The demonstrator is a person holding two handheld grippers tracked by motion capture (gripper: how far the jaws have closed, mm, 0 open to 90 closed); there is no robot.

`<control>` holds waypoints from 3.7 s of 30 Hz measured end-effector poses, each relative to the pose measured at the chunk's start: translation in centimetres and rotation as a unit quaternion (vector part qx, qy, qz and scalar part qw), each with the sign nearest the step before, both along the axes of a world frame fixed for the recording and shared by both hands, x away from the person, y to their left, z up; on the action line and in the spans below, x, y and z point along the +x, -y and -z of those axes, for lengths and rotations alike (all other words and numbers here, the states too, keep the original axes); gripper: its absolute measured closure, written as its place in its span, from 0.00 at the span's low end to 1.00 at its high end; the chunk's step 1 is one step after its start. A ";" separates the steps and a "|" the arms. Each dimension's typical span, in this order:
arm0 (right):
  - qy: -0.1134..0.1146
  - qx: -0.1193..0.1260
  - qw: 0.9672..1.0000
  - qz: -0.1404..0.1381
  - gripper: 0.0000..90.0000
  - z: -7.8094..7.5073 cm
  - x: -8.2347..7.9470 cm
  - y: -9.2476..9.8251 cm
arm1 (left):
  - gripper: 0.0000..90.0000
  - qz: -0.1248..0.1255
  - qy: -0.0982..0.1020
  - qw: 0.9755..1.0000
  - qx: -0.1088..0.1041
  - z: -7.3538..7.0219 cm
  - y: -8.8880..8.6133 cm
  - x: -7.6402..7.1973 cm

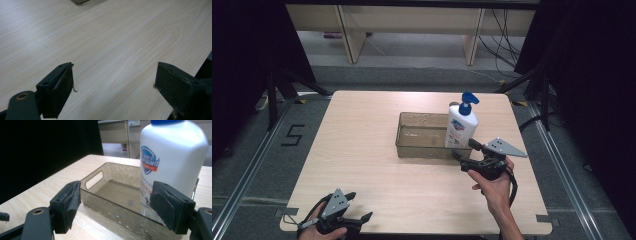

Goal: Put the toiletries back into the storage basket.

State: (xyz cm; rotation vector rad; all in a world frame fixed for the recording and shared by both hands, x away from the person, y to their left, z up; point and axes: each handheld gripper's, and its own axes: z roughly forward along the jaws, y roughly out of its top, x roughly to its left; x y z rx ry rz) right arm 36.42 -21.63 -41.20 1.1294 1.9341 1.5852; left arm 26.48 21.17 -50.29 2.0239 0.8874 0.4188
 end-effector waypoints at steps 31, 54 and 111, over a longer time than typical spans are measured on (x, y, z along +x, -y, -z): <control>-0.018 -0.007 0.999 -0.029 0.23 1.9 -1.3 -0.8 | 0.16 0.001 0.000 1.000 -0.001 0.0 0.0 0.0; -0.026 -0.009 0.998 -0.049 0.17 3.1 -2.9 -1.2 | 0.16 -0.001 -0.002 1.000 0.003 0.0 0.0 0.0; -0.041 -0.009 0.996 -0.076 0.17 5.6 -6.2 -0.7 | 0.16 -0.006 -0.004 1.000 -0.002 0.0 0.0 0.0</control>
